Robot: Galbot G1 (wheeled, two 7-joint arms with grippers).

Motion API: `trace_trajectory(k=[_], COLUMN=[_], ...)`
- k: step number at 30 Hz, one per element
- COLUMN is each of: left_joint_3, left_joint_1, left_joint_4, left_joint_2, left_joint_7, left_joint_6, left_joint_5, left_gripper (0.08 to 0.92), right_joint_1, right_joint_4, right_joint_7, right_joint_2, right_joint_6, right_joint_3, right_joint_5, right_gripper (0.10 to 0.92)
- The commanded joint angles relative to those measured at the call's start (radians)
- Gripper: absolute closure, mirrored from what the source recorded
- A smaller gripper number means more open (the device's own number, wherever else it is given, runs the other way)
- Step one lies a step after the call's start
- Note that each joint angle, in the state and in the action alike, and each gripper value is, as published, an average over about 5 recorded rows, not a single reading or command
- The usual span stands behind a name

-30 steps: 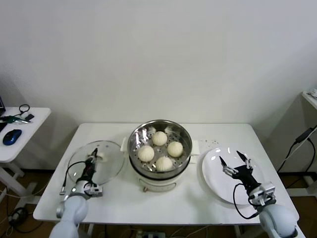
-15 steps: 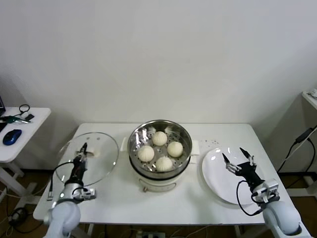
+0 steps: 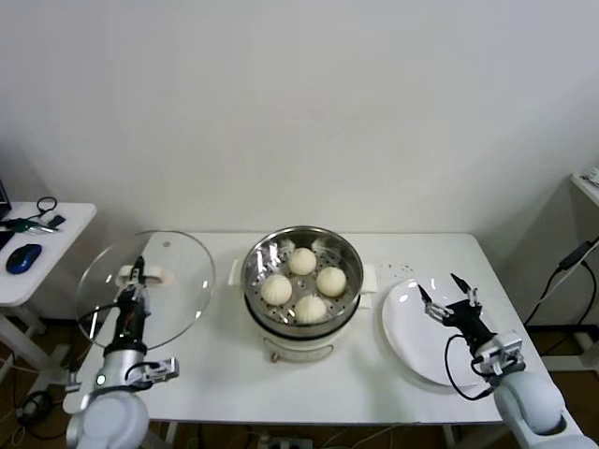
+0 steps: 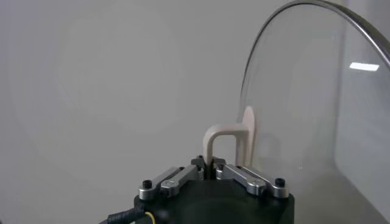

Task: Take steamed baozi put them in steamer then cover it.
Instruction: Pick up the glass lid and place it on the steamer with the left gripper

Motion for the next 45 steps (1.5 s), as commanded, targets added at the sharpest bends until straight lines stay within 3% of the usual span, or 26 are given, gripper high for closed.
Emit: trace_trajectory(k=[1,5,8,13,19,31,45], left_joint_3=[0.281,0.434,0.531,0.637,0.71,0.749,0.733], left_joint_1=[-0.107,-0.227,-0.319,-0.435,-0.536,-0.573,-0.533], left_joint_4=[-0.195,-0.208,-0.186,-0.099,0.0,0.158,0.242], left_joint_2=[0.126,0.164,0.15,0.052,-0.092,-0.304,-0.335], left_joint_7=[0.181,0.288,0.367,0.487,0.548,0.56,0.473], left_joint_6=[0.308,0.403,0.44,0.445,0.445,0.445,0.445], left_joint_5=[0.005,0.059,0.1,0.226,0.298,0.351,0.312], left_gripper=[0.855,0.855,0.855,0.855,0.855,0.855,0.855], right_joint_1=[0.045,0.066,0.076,0.082,0.072,0.042,0.007], right_joint_4=[-0.015,-0.026,-0.035,-0.047,-0.052,-0.07,-0.07], right_joint_7=[0.017,0.018,0.017,0.031,0.038,0.036,0.017], right_joint_2=[-0.01,-0.01,-0.01,-0.003,0.0,0.013,0.035], right_joint_6=[0.0,0.001,0.003,0.007,0.009,0.027,0.046], right_joint_3=[-0.046,-0.065,-0.075,-0.073,-0.047,0.017,0.06], right_joint_5=[-0.001,-0.005,-0.012,-0.018,-0.022,-0.036,-0.052], right_gripper=[0.203,0.203,0.203,0.203,0.203,0.203,0.203])
